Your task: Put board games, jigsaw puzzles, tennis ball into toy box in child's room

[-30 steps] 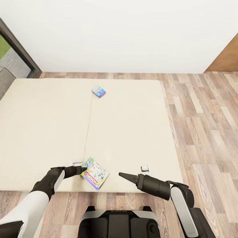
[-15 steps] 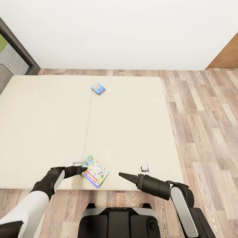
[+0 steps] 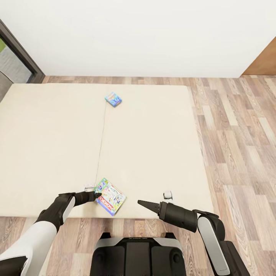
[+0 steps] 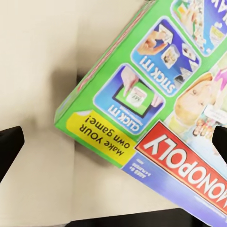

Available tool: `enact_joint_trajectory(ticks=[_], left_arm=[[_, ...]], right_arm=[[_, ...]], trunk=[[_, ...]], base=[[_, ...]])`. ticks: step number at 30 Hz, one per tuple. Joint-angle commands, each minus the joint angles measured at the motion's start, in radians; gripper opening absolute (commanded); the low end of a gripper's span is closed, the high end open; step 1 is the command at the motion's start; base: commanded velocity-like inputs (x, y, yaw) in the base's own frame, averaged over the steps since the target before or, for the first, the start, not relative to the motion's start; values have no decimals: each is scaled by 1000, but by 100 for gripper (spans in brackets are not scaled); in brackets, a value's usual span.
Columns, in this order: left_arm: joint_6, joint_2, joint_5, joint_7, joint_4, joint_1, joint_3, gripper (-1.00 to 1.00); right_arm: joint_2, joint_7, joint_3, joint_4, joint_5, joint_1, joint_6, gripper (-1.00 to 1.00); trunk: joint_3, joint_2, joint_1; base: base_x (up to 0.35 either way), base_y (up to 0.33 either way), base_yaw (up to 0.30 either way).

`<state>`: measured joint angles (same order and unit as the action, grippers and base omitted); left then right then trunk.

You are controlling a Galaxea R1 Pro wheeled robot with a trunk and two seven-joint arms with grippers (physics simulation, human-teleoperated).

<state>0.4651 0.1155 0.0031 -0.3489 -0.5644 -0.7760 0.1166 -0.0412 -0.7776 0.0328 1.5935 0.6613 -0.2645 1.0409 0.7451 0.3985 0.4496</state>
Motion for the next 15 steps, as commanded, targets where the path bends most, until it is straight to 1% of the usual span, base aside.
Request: enact_joint_trajectory(ticks=[1, 7, 15], left_arm=[[8, -1, 0, -5, -9, 0, 5, 100], [-6, -15, 0, -5, -27, 0, 4, 100], [-32, -19, 0, -5, -33, 0, 3, 100]], right_arm=[[0, -5, -1, 0, -3, -1, 4, 100], [2, -5, -2, 0, -3, -1, 4, 100], [3, -5, -1, 0, -3, -1, 1, 100]], trunk=[[3, 2, 0], [13, 2, 0], [22, 2, 0]], base=[[0, 0, 0], [0, 0, 0], [0, 0, 0]])
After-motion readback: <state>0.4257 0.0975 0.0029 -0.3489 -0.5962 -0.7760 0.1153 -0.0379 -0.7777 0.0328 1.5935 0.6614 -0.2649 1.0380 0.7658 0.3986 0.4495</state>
